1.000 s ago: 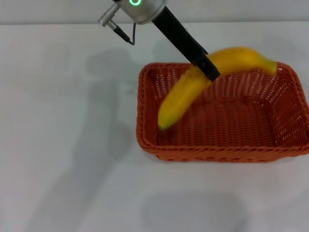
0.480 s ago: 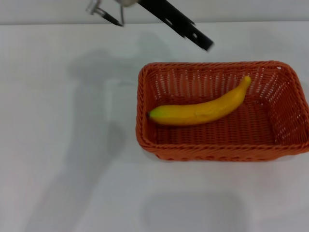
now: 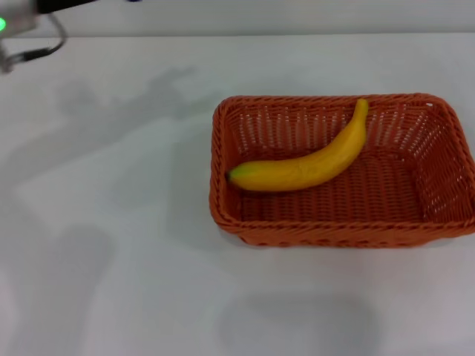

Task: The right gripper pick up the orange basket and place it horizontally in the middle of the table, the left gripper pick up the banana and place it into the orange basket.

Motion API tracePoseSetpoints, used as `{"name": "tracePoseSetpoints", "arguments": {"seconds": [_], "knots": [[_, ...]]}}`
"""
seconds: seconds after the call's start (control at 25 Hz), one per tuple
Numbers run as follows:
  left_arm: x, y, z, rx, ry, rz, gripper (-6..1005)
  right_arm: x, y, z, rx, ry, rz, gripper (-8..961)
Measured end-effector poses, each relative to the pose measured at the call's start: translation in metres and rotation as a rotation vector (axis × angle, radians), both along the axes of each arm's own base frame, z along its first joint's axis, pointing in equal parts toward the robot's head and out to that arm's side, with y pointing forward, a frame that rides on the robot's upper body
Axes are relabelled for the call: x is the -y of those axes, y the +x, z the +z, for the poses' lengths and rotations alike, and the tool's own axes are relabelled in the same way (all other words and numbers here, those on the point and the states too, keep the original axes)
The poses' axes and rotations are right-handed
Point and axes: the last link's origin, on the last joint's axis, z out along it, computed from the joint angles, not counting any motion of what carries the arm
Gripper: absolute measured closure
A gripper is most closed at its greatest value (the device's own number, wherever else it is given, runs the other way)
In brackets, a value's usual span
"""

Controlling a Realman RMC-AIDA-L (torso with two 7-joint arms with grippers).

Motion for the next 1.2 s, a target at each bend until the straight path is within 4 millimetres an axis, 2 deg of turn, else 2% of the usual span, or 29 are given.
{"name": "tracePoseSetpoints", "arguments": {"seconds": [0.08,0.12,0.16,0.2,0.32,0.36,0.4,0.52,0.72,0.84,1.0,1.2], "knots": [[0.02,-0.029,0.012,0.073,0.087,0.005,111,0.003,-0.001,-0.007,0.026,0.051,0.028,163],[0.02,-0.029,0.012,0.073,0.087,0.005,111,0.005,-0.002,-0.011,0.038,0.08,0.04,163],[0.032,-0.044,0.019,0.112,0.141,0.008,111,0.007,-0.003,-0.015,0.054,0.113,0.057,163],[0.059,-0.076,0.03,0.181,0.27,0.031,111,0.01,-0.003,-0.017,0.063,0.137,0.069,162],[0.094,-0.113,0.033,0.242,0.403,0.076,111,0.02,-0.006,-0.024,0.075,0.234,0.13,162],[0.124,-0.14,0.035,0.263,0.513,0.124,111,0.024,-0.007,-0.026,0.079,0.282,0.153,162],[0.124,-0.14,0.035,0.263,0.513,0.124,111,0.028,-0.006,-0.026,0.083,0.322,0.161,162],[0.165,-0.17,0.03,0.269,0.64,0.204,111,0.04,-0.004,-0.029,0.134,0.477,0.17,162],[0.213,-0.196,0.009,0.252,0.807,0.306,111,0.051,0.005,-0.035,0.267,0.673,0.078,162],[0.227,-0.201,0.0,0.251,0.854,0.347,111,0.051,0.009,-0.036,0.319,0.686,0.046,162],[0.233,-0.204,-0.005,0.227,0.863,0.371,111,0.042,0.011,-0.035,0.343,0.644,0.041,162],[0.227,-0.213,-0.011,0.172,0.844,0.424,111,0.032,0.011,-0.039,0.368,0.587,0.05,162]]}}
